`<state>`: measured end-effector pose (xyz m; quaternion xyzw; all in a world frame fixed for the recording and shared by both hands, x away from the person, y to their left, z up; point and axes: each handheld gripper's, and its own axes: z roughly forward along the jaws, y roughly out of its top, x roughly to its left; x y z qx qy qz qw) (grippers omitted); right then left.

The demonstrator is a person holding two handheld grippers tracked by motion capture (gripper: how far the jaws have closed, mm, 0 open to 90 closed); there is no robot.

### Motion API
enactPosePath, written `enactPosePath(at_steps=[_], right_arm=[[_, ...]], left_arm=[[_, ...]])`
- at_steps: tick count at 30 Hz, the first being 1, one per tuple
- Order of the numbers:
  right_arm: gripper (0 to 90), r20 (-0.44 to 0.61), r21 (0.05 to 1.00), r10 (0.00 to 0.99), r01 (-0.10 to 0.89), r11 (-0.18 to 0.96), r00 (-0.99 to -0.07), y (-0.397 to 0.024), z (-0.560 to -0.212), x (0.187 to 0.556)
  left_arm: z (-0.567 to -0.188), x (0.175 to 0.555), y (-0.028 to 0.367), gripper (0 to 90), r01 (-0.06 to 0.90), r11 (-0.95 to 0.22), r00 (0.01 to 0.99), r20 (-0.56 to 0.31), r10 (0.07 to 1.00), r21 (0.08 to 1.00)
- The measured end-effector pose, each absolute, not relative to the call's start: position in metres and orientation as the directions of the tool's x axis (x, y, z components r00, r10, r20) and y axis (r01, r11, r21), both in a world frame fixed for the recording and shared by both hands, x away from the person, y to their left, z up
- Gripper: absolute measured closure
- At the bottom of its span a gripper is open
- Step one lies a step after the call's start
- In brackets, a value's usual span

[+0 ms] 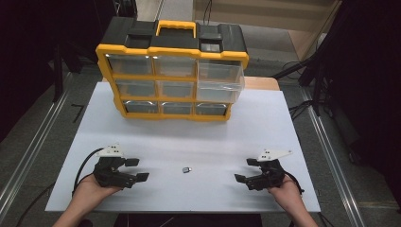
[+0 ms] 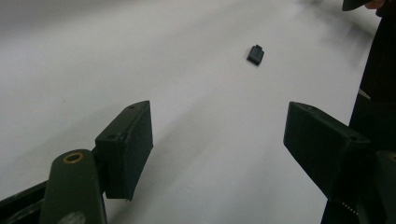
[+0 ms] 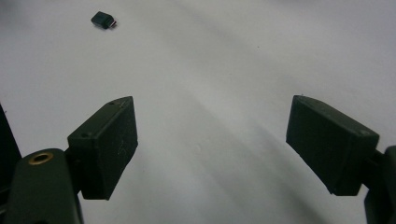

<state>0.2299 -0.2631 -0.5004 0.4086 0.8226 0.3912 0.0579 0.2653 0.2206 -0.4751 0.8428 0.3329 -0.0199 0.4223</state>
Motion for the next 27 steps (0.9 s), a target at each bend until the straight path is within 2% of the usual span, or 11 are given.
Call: enactPosePath(at_steps=[6, 11, 27], right_arm=[[14.8, 0.239, 0.710, 0.716, 0.621, 0.332, -0.656, -0.2640, -0.4985, 0.2280], [14.8, 0.233, 0.700, 0.729, 0.632, 0.333, -0.643, -0.2635, -0.4989, 0.2283], [14.8, 0.248, 0.707, 0.715, 0.626, 0.328, -0.654, -0.2617, -0.4971, 0.2296]], left_arm=[[-0.4758, 0.2678, 0.2200, 25.0, 0.590, -0.432, 0.777, -0.335, 0.532, 0.682], [-0.4772, 0.2677, 0.2190, 25.0, 0.569, -0.456, 0.791, -0.304, 0.531, 0.684], [-0.4745, 0.2673, 0.2210, 24.9, 0.589, -0.449, 0.777, -0.318, 0.544, 0.672]])
